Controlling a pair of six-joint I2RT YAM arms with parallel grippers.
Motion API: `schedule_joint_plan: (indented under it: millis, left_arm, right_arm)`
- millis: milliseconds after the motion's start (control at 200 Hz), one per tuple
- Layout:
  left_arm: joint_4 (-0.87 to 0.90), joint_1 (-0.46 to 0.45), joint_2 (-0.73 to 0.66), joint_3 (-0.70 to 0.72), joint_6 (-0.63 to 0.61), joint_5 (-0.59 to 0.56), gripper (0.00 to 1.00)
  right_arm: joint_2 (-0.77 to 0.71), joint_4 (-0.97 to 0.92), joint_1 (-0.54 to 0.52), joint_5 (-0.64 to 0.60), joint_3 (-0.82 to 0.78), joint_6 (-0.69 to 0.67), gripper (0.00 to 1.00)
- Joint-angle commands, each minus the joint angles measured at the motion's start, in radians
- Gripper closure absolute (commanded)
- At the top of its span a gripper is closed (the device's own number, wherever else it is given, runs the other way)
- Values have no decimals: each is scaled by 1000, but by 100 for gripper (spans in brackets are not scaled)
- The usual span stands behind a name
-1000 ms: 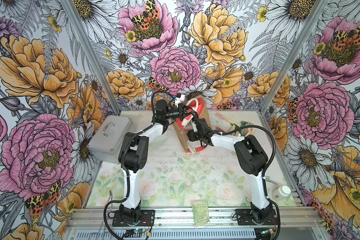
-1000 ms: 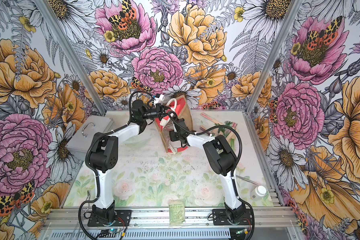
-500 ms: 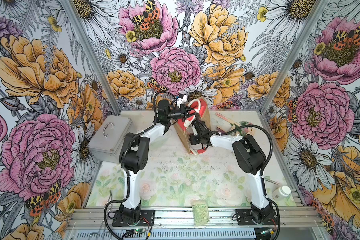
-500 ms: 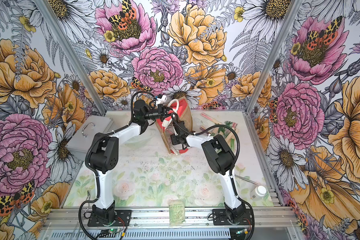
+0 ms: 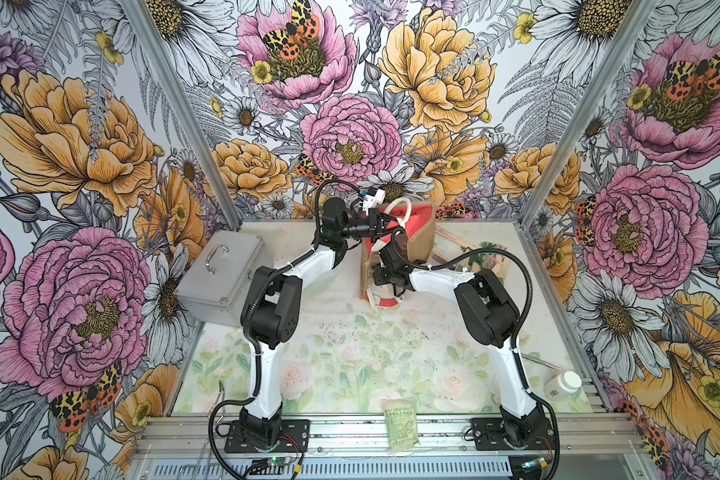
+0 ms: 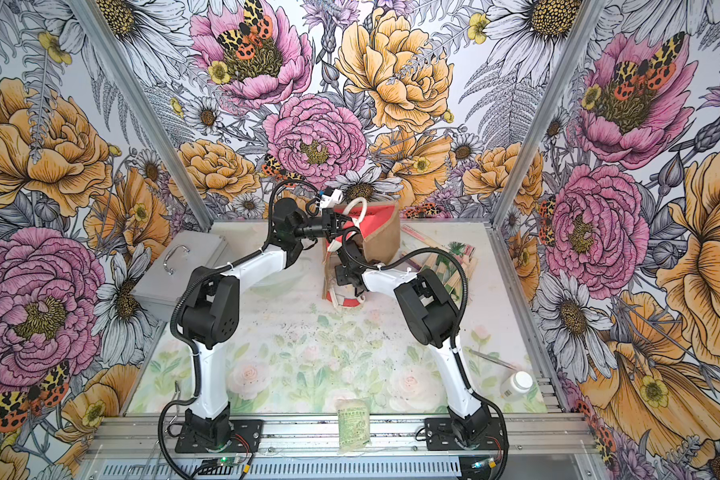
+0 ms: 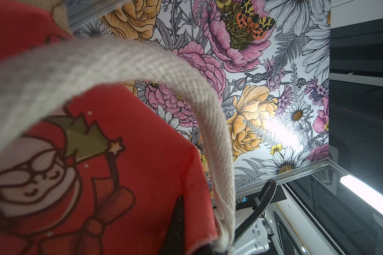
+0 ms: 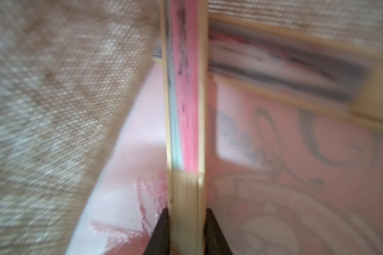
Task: Take out the folding fans from the tote bags
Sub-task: Pick up the folding fan from the canvas bag.
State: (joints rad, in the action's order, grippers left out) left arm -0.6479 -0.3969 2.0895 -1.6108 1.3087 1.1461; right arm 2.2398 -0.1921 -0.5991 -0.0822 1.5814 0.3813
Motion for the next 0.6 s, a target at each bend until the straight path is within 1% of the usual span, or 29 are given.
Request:
schedule_joint_plan:
  millis: [0,85,155,245,395,480,595]
  left_arm:
    - [-98,1,-103,17,6,52,100]
    - [-98,29,-97,44,9,23,100]
    - [-99,47,-90,62,10,-1,100]
    - [-99,58,-77,69,10,-16,100]
    - [-98,73,-55,91,7,-56,100]
    - [-97,92,-54,118,5,-89,100]
    - [-98,121,-67,158,-6,-141,100]
  right_arm:
    - [-23,36,4,48,-92,-19,94]
    - [-95,210,8,140,-223,-48,100]
    - [-153,383,9,207,-334,-62,100]
    - [-207,548,9,267,-435,-76,100]
    - [-281,787,4,280,-578,-89,100]
    - [-320,908,1,256,-649,-90,100]
    - [-381,993,4,260,-710,-108,100]
